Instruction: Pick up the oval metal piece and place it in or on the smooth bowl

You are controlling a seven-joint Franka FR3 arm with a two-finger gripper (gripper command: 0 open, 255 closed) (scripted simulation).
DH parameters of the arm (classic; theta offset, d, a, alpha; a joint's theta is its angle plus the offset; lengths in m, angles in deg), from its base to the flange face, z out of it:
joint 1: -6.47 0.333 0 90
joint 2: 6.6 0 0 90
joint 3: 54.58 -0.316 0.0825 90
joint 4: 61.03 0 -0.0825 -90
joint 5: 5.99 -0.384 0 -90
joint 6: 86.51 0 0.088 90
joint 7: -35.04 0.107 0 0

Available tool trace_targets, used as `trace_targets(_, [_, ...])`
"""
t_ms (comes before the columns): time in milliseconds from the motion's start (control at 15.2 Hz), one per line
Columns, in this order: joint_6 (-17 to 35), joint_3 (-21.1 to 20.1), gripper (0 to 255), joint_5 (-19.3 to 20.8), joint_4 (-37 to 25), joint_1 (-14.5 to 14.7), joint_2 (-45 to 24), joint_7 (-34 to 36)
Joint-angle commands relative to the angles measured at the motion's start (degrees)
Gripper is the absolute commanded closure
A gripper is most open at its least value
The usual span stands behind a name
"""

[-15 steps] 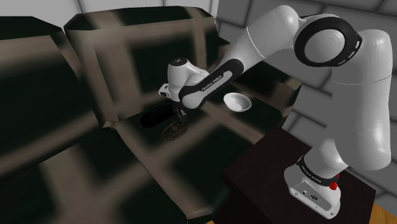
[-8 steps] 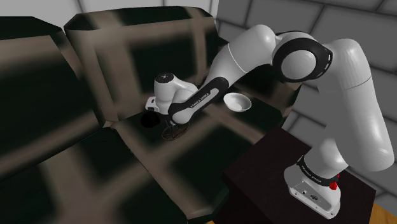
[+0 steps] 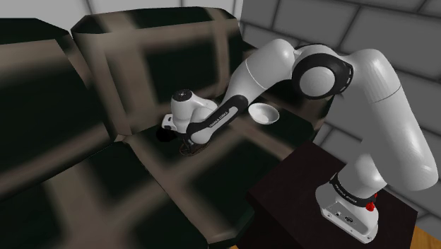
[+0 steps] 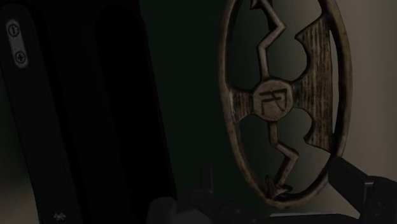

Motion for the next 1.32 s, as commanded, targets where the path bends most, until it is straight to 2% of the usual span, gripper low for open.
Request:
trace_targets(0, [0.27,0.07,0,0.07,0.04,0.02,-0.20,0.07])
trace_targets(330, [0.26,0.07,0,0.07,0.04,0.02,-0.19,0.07])
trace_targets(396, [0.26,0.07,255,0.07,0.04,0.02,-0.19,0.07])
trace_targets(990, [0.27,0.07,255,0.07,0.04,0.02,-0.20,0.07])
trace_targets(1254, [-1.28,-0.43,255,-0.36,1.03,-0.31,2.34,-0.43])
